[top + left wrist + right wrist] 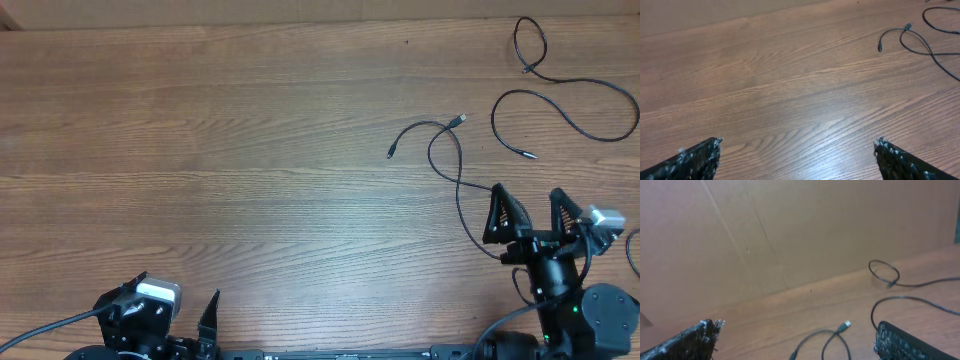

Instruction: Untangle cables

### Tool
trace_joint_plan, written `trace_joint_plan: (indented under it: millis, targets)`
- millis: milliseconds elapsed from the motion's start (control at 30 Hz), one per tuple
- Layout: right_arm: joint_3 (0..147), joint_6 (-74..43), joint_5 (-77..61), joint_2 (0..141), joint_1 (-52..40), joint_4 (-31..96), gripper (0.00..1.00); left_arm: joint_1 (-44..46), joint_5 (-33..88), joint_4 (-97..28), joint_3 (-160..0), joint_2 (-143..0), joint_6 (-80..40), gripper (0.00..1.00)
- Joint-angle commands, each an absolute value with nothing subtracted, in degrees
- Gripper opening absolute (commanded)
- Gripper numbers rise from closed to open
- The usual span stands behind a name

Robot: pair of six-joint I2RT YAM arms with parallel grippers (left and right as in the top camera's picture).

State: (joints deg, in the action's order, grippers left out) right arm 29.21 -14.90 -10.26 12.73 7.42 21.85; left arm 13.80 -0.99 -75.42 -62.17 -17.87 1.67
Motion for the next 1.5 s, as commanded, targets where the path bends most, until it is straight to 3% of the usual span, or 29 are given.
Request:
trace_joint_plan:
  millis: [0, 133, 633, 1100, 1333, 1467]
  targets:
    - [26.3, -13.41, -10.35, 11.84, 8.01, 17.65, 1.0, 13.89, -0.16, -75.2, -62.02, -17.5, 2.17, 1.0]
    - [22.79, -8.38, -10.13, 10.55, 8.01, 16.32, 1.0, 13.89, -0.16, -75.2, -62.02, -17.5, 2.17, 1.0]
    - [7.99, -8.47, -10.13, 2.11, 7.9, 16.34, 1.0, 13.89, -0.16, -75.2, -62.02, -17.5, 2.17, 1.0]
    - [4.82, -8.45, -8.73, 1.21, 7.9, 15.07, 1.0, 13.89, -0.16, -75.2, -62.02, -17.5, 2.17, 1.0]
    - [0.32, -8.45, -7.27, 1.21, 7.9, -5.67, 1.0, 13.89, -0.16, -75.2, -62.02, -17.5, 2.17, 1.0]
    - [0.45, -8.47, -7.31, 1.21, 7.9, -4.78, 1.0, 13.89, -0.16, -75.2, -62.02, -17.5, 2.17, 0.99]
